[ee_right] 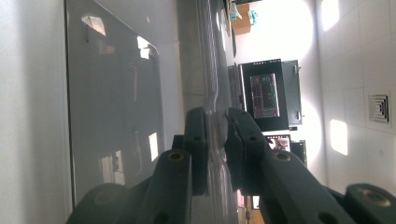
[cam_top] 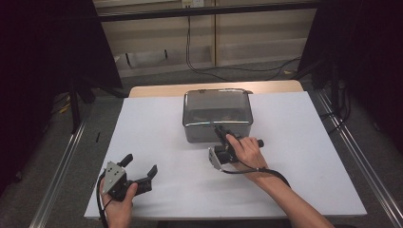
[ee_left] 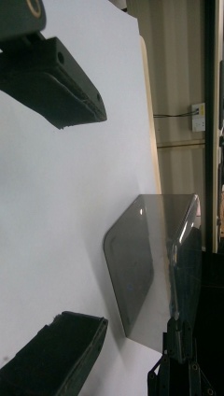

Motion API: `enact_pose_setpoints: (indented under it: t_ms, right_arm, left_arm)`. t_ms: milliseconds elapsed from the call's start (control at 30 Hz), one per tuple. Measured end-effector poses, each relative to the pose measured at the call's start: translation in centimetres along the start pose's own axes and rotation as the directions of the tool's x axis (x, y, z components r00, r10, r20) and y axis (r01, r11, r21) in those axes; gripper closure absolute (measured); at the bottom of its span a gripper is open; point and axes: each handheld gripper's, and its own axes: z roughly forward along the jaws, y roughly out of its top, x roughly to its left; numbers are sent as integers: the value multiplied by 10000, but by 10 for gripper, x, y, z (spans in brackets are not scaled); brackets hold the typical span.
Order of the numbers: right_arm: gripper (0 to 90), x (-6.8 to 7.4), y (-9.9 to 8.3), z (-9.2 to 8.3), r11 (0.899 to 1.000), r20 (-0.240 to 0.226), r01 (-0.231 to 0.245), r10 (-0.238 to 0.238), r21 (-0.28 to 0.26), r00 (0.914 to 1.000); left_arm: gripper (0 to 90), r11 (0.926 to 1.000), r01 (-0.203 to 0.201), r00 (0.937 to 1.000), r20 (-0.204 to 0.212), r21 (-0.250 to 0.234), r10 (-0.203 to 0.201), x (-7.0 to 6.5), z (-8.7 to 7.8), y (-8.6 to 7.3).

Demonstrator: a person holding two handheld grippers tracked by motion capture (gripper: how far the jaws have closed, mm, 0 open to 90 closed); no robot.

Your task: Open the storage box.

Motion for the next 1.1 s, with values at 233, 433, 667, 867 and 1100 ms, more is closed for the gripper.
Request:
enact_pose_setpoints:
  t_ms: [233, 433, 667, 867, 1100]
  right_arm:
    - [790, -3, 0, -1, 10000, -94, -88, 88, 19, 9999]
    - [791, -7, 0, -1, 9997, -70, -261, 261, -34, 9996]
    - [795, -11, -1, -2, 9995, -12, -292, 292, -98, 9996]
    - [797, -12, 0, -2, 9994, 16, -297, 297, -159, 9996]
    - [798, -20, -1, -2, 9987, 81, -418, 420, -280, 9991]
  left_arm:
    - [30, 9999, 105, 9999, 118, 11, -105, 0, 1, 0]
    - [32, 10000, 68, 9995, 319, 48, -70, 0, 1, 3]
    - [47, 9999, -167, 9984, 540, 20, 166, -1, 7, 6]
    - [42, 9996, -289, 9957, 877, -75, 294, -3, 18, 17]
    - [17, 9981, -246, 9908, 1317, -571, 319, -4, 38, 24]
